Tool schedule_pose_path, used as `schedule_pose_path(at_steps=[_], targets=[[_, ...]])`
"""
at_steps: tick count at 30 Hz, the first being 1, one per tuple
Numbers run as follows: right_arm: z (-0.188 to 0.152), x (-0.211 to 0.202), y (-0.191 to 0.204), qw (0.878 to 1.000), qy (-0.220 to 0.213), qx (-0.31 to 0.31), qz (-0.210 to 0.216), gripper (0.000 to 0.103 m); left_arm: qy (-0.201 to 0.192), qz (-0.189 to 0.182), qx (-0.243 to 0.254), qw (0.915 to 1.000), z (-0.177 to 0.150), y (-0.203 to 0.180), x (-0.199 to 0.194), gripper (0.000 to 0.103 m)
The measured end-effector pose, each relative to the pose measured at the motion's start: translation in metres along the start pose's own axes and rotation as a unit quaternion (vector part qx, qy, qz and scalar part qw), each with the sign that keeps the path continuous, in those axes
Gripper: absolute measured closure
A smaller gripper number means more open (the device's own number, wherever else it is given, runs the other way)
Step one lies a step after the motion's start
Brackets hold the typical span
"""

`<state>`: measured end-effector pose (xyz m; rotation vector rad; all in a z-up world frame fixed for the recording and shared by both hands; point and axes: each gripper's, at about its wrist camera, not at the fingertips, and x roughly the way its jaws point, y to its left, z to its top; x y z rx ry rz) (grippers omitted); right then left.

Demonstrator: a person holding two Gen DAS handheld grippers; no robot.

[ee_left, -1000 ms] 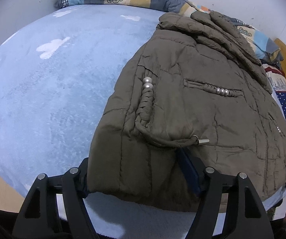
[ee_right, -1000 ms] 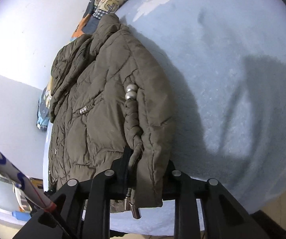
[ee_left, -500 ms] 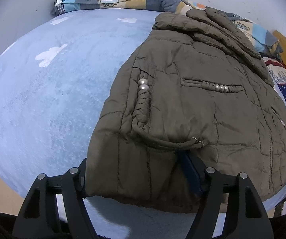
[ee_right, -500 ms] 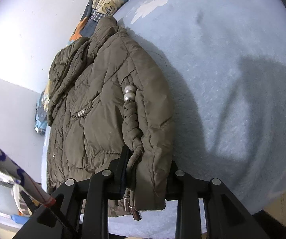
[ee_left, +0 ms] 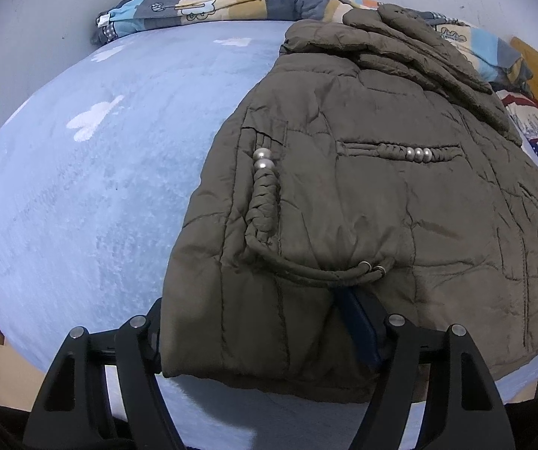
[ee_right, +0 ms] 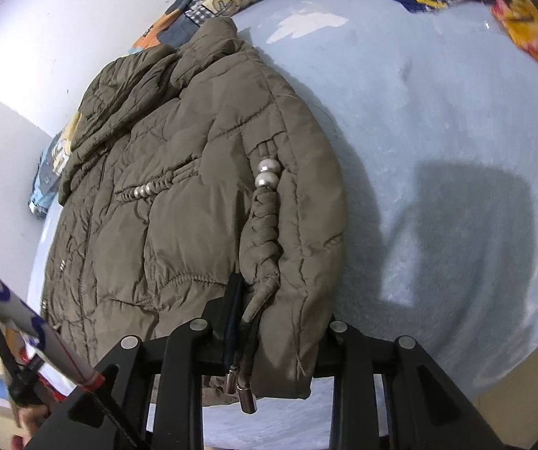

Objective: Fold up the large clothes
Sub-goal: 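Grasp the jacket edge at the drawstring with the right tool and hold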

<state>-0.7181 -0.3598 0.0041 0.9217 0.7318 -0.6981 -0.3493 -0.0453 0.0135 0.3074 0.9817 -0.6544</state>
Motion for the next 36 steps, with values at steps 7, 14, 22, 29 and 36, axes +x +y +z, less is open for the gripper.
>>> schedule_pose_path(at_steps=[7,14,22,29,36], targets=[[-0.001,-0.001,0.008,1.000,-0.005,-0.023,-0.019,0.078,-0.010,0.016,0.010,0.9998,-0.001,-0.004,-0.002,0.027],[-0.005,-0.008,0.025,0.996,-0.031,-0.064,-0.053,0.085,-0.041,0.031,0.047,0.9976,-0.002,-0.017,-0.013,0.064],[-0.007,-0.034,0.032,0.994,-0.076,-0.065,-0.042,0.088,-0.065,0.012,0.045,0.9968,0.001,-0.012,-0.029,0.081],[-0.007,-0.035,0.033,0.994,-0.080,-0.064,-0.037,0.088,-0.071,0.013,0.048,0.9963,0.002,-0.012,-0.032,0.082],[-0.006,-0.042,0.034,0.993,-0.093,-0.068,-0.031,0.088,-0.090,0.033,0.064,0.9933,0.001,-0.019,-0.039,0.082]])
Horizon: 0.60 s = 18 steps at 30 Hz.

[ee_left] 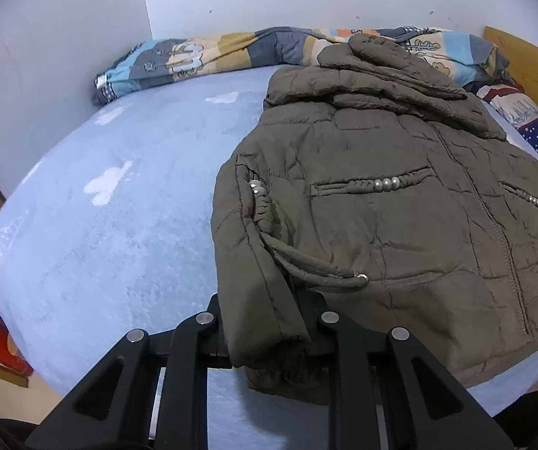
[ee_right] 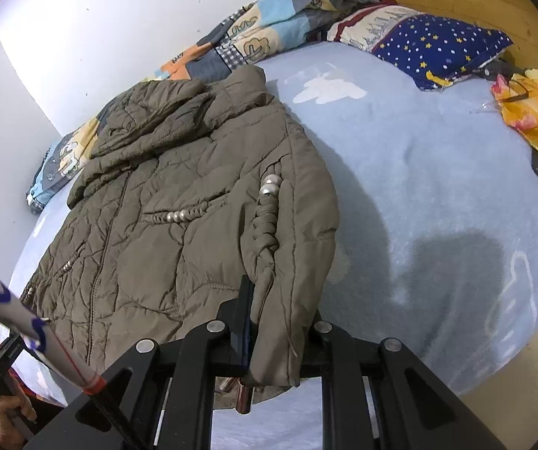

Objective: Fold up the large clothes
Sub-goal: 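Grasp the jacket edge at the drawstring with the right tool and hold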

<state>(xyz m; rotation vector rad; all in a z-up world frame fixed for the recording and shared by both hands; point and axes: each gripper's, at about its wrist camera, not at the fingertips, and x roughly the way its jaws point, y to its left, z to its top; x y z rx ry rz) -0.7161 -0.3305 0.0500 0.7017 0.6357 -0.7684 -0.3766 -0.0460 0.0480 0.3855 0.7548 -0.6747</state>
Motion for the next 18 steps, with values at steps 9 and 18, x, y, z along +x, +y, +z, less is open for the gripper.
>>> schedule_pose_path(at_steps=[9,18], targets=[[0.002,-0.010,0.002,1.000,-0.021,-0.006,0.010,0.088,-0.026,0.022,0.018,0.9992,0.001,-0.008,-0.012,0.083],[0.002,-0.016,-0.001,0.999,-0.030,0.000,0.022,0.089,-0.039,0.023,0.022,0.9987,0.000,-0.009,-0.020,0.084]])
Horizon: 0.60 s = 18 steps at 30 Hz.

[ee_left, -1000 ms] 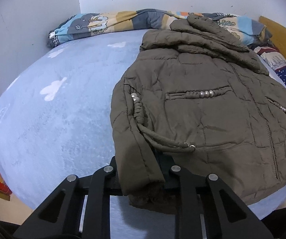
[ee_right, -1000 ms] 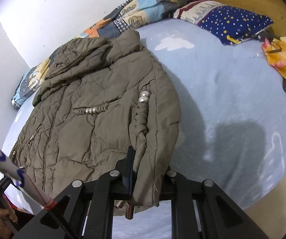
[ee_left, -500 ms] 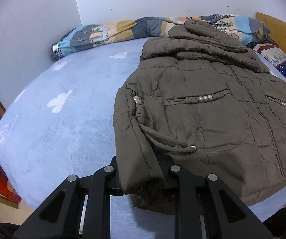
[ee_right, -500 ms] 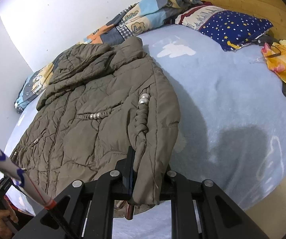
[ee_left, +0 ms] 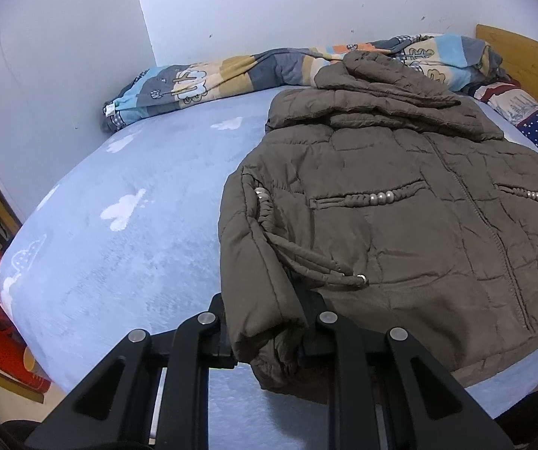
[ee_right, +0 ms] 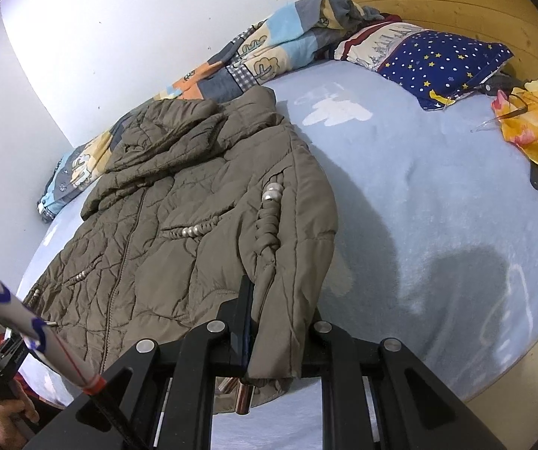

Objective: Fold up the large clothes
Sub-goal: 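Grasp the jacket edge at the drawstring with the right tool and hold, then lift the held jacket edge with the right tool and fold it across the body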

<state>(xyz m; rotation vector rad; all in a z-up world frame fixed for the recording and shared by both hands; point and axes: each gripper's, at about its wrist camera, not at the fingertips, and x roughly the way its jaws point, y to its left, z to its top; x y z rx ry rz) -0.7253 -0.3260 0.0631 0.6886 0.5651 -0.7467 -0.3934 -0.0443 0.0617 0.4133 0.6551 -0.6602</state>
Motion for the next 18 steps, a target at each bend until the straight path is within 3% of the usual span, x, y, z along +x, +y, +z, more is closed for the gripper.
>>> schedule_pose_path(at_steps=[18], targets=[[-0.001,-0.017,-0.008,1.000,-0.001,0.018,0.021,0.089,-0.003,-0.010,-0.012,0.9999,-0.004,0.007,-0.015,0.084]])
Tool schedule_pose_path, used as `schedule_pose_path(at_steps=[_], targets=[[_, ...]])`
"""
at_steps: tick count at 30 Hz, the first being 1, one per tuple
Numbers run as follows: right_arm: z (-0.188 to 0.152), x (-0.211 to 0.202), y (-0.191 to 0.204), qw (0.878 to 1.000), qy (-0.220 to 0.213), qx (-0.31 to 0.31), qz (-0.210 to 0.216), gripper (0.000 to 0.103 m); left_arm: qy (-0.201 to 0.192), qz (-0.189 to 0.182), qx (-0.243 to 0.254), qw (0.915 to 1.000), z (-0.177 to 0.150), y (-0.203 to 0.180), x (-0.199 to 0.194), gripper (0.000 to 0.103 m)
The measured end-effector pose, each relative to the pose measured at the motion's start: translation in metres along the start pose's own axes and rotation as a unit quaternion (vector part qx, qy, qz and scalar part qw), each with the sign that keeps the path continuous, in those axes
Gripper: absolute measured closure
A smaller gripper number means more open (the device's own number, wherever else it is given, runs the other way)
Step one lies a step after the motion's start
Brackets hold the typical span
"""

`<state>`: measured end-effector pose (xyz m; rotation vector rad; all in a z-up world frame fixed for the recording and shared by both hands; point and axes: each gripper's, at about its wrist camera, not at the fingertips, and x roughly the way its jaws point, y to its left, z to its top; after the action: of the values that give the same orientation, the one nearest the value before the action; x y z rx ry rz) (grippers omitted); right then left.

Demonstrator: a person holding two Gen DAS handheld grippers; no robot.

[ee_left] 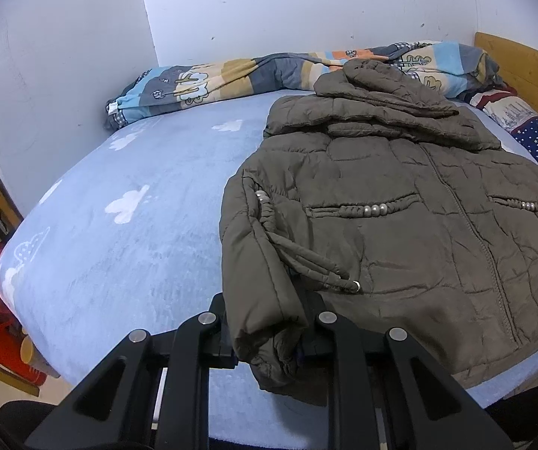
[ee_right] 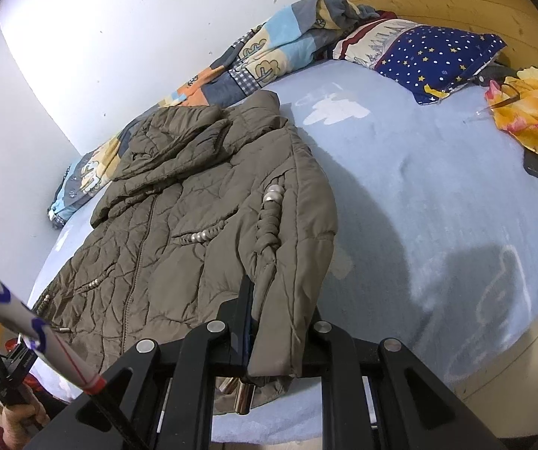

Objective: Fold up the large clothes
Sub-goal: 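Lift the held jacket edge with the right tool and fold it across the body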

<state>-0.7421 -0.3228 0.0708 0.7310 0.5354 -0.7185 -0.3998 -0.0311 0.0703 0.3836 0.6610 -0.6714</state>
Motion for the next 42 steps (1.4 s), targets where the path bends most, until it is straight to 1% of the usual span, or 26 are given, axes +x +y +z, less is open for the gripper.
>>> schedule_pose_path(at_steps=[5,11,20,27,32,36,42], targets=[[0.001,0.000,-0.002,1.000,0.001,0.003,0.002,0.088,0.002,-0.002,-0.002,1.0000,0.000,0.001,-0.001,0.084],[0.008,-0.007,0.000,1.000,-0.006,0.009,0.022,0.088,0.006,-0.027,-0.017,0.9995,0.012,0.014,-0.007,0.084],[0.032,-0.018,0.005,0.999,-0.023,0.009,0.043,0.088,0.010,-0.058,-0.042,0.9974,0.031,0.034,-0.007,0.084],[0.055,-0.022,0.014,0.998,-0.040,-0.001,0.051,0.088,-0.004,-0.069,-0.028,0.9973,0.055,0.038,-0.015,0.083],[0.078,-0.026,0.026,0.996,-0.056,-0.006,0.064,0.088,-0.007,-0.080,-0.030,0.9963,0.081,0.041,-0.015,0.083],[0.103,-0.026,0.039,0.995,-0.066,-0.015,0.074,0.088,-0.009,-0.086,-0.032,0.9958,0.104,0.043,-0.011,0.083],[0.155,-0.013,0.061,0.993,-0.082,-0.033,0.080,0.088,-0.015,-0.094,-0.041,0.9946,0.147,0.046,-0.001,0.083]])
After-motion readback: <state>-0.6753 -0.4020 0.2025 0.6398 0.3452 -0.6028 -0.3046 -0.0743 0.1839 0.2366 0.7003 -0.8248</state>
